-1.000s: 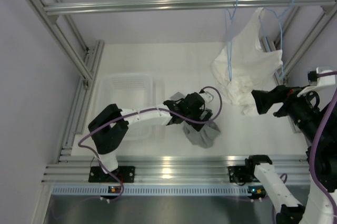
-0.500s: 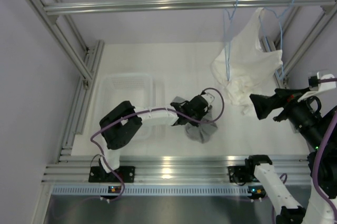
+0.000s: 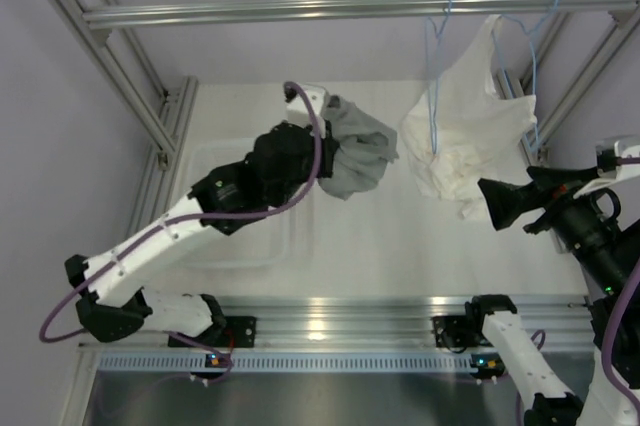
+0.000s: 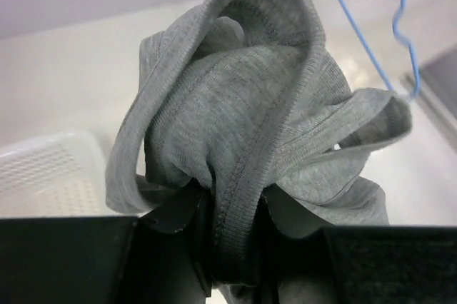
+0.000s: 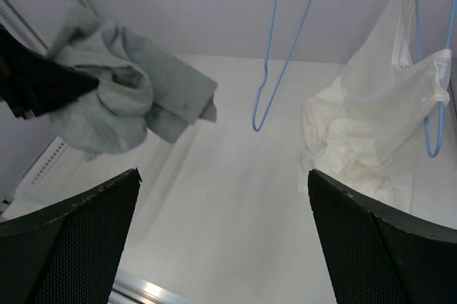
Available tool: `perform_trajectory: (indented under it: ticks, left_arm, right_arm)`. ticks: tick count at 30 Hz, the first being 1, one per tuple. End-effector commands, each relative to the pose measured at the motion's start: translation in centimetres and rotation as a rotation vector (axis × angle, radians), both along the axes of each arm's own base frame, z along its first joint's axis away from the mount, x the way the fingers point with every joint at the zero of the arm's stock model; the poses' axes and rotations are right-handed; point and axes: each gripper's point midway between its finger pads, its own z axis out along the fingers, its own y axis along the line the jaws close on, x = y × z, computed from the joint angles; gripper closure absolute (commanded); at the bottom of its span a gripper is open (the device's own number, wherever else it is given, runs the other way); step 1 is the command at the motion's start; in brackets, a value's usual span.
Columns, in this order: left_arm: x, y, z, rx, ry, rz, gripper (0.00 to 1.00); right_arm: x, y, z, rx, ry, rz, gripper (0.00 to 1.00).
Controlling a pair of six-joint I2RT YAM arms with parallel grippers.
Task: Remove the tank top from the hanger
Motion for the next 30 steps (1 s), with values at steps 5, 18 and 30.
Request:
perform_trajectory:
  ticks: [5, 18, 30]
  left_arm:
    - [5.2, 14.8, -0.6, 0.078, 0.104, 0.508, 1.0]
    - [5.3, 20.7, -5.2, 0.063, 0.235, 0.584, 1.0]
    - [2.2, 24.9, -13.3, 0.109, 0.318, 0.797, 0.91]
  right_arm:
    - [-0.5, 0.1, 3.1, 0.003, -0.119, 0.013, 0.01]
    - [-0.6, 0.6, 3.6, 0.0, -0.129, 0.041, 0.01]
    - [-0.4, 1.2, 3.9, 0.002, -0.126, 0.09, 0.01]
